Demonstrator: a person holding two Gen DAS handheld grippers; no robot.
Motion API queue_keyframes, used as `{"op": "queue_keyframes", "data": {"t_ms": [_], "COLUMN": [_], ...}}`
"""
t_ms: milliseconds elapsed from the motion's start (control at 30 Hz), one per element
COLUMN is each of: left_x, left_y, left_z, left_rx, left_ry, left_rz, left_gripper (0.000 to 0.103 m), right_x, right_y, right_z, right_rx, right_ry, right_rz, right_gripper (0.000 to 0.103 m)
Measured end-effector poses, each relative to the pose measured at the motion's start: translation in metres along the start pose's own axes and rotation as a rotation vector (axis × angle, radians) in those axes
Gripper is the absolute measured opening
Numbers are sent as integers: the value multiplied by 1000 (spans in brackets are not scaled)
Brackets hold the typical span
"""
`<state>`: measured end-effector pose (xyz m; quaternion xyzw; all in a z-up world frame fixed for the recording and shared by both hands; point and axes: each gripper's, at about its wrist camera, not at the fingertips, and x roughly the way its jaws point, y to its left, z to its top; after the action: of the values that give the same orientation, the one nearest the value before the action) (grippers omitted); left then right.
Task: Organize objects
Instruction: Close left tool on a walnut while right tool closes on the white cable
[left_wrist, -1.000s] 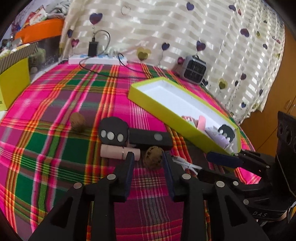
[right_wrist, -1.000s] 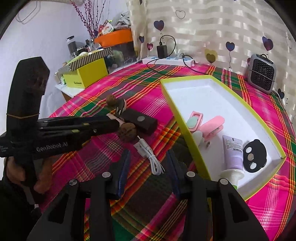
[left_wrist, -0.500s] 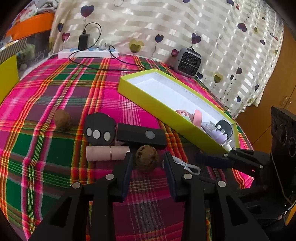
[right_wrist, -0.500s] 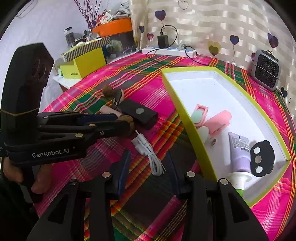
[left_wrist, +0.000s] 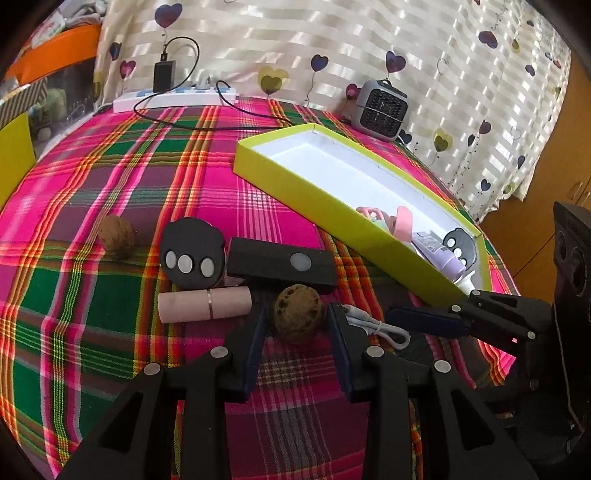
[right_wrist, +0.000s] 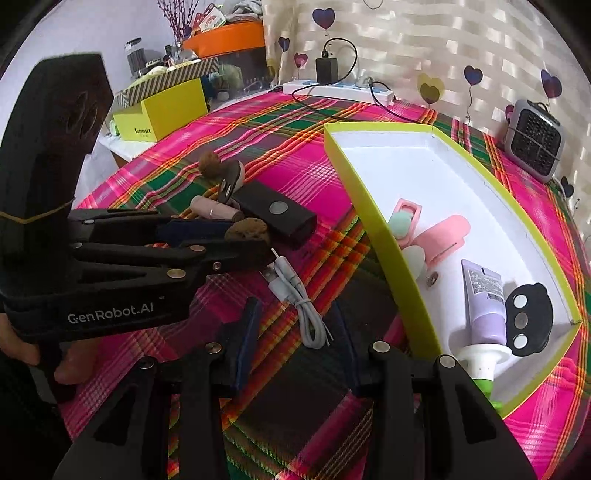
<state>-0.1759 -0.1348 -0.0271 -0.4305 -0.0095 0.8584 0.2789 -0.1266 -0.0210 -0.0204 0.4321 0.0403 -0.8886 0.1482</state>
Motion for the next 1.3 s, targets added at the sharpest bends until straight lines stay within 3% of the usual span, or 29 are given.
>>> {"op": "queue_keyframes", "data": {"t_ms": [33,100,167,1300], "left_x": [0,0,0,-31], "left_y": [-1,-2,-3,-2], "left_z": [0,1,1,1], "left_rx": [5,11,15,18], "left_ry": [1,2,3,-111], "left_rz": [5,12,17,40], "left_gripper": [32,32,32,29], "right_x": [0,0,0,-21], "right_y": [2,3,2,5], "right_z": [0,0,0,-2], "right_rx": [-9,-16,-12,-36], "right_ry": [1,-1,1,-70], "right_rz": [-4,-6,-14,-14], "right_gripper": [35,19,14,6]}}
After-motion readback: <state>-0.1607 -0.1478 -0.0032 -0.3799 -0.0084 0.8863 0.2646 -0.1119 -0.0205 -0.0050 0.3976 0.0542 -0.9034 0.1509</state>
